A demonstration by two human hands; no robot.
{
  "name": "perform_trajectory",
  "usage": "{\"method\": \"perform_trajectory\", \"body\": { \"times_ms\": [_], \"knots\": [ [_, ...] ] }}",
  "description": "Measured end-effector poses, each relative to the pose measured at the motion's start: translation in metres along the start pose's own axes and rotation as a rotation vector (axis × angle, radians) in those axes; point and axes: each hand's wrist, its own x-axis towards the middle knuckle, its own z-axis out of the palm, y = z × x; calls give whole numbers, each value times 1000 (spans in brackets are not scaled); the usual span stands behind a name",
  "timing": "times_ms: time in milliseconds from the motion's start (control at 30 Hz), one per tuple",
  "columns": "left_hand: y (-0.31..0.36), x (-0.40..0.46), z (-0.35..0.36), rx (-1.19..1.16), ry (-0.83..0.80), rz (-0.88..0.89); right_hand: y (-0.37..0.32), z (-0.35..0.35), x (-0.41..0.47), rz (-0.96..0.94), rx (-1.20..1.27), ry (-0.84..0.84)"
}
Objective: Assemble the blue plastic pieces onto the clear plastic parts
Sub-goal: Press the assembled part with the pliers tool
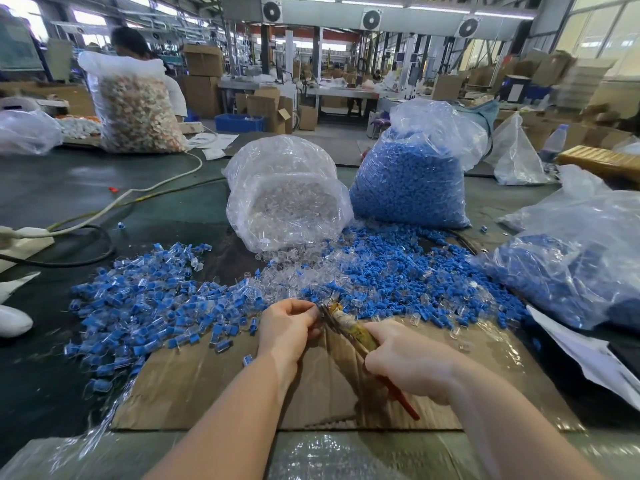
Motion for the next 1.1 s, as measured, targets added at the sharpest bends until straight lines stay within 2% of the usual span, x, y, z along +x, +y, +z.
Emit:
{"method": "perform_trajectory", "body": {
  "times_ms": [133,333,500,567,633,700,767,833,933,1000,1100],
  "knots": [
    [0,0,-1,-28,0,-8,4,1,-1,-9,55,33],
    [-1,-5,3,-21,30,63,18,0,-3,-15,394,61],
    [-1,-5,4,7,28,83,20,4,-6,-76,340,111],
    [-1,-5,5,2,40,88,21,0,-6,-76,368,77],
    [1,-4,4,-48,82,72,26,-6,-7,-36,535,9],
    [2,-2,-3,-70,128,63,30,-11,-7,-11,650,24],
    [4,2,-13,61,179,153,33,-14,-6,-44,527,179],
    [8,6,-24,325,259,340,38,-19,-4,-85,254,408],
    [16,12,-41,599,378,536,51,-30,2,-6,-124,687],
    [18,17,-51,696,407,573,60,-36,6,98,-322,772],
    [16,24,-58,809,391,557,69,-42,11,189,-476,821]
  ]
}}
